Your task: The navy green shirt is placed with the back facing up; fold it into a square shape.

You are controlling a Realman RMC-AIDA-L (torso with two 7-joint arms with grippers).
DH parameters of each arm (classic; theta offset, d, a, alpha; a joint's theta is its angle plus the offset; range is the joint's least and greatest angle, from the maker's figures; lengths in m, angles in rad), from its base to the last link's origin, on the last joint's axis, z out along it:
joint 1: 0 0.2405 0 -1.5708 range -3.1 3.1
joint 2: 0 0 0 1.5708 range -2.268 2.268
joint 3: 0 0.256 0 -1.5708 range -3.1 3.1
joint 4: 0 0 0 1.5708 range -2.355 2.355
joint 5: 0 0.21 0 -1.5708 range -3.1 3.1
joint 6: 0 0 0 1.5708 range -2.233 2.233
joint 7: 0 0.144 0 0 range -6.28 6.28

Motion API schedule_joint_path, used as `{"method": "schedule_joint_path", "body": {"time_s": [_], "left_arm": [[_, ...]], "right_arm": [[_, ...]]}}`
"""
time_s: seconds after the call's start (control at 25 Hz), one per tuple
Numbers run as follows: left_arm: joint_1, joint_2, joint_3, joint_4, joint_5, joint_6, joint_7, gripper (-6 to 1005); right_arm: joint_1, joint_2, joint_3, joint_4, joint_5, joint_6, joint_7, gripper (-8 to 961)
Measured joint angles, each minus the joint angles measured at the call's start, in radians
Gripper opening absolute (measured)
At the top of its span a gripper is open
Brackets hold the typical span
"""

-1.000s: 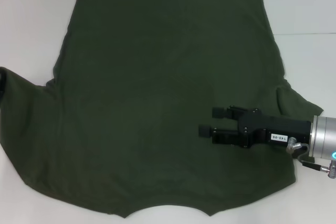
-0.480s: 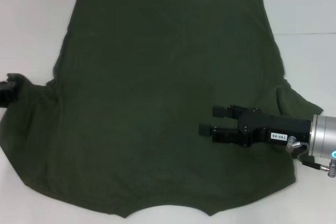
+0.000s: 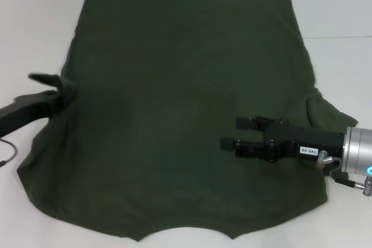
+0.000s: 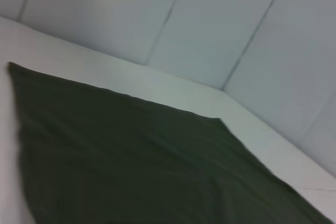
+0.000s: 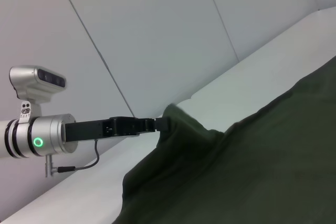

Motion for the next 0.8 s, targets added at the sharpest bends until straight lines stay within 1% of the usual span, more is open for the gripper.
{"method": "schedule_joint_path", "body": {"time_s": [0.12,0.2,0.28,0.36,0.52,0.68,0.8], "left_arm": [[-0.012,-0.018,0.017,-0.004,-0.005,0.005,0.0,-1],[-0.023,-0.037,0.022,-0.007,-0.006,0.003,0.003,-1],[-0.034,-0.046,0.027,-0.023,-0.007,0.007,0.005,-1],[-0.052,-0.049,0.032,-0.069,-0.015,0.018,0.005,-1],[-0.072,-0.048,0.032,-0.133,-0.03,0.054,0.005,84],[-0.077,-0.049,0.032,-0.149,-0.043,0.103,0.005,169],[-0.072,-0.047,0.031,-0.149,-0.058,0.12,0.006,282]], "right_arm": [[0.0,0.0,0.0,0.0,0.0,0.0,0.0,915],[0.0,0.0,0.0,0.0,0.0,0.001,0.0,915],[0.001,0.0,0.0,0.0,0.0,0.002,0.0,915],[0.001,0.0,0.0,-0.001,0.0,0.002,0.0,915],[0.003,0.0,0.0,-0.002,0.0,0.002,0.0,914],[0.002,-0.001,0.0,-0.004,0.008,0.001,0.0,914],[-0.001,-0.004,0.001,-0.005,0.02,-0.001,0.003,914]]}}
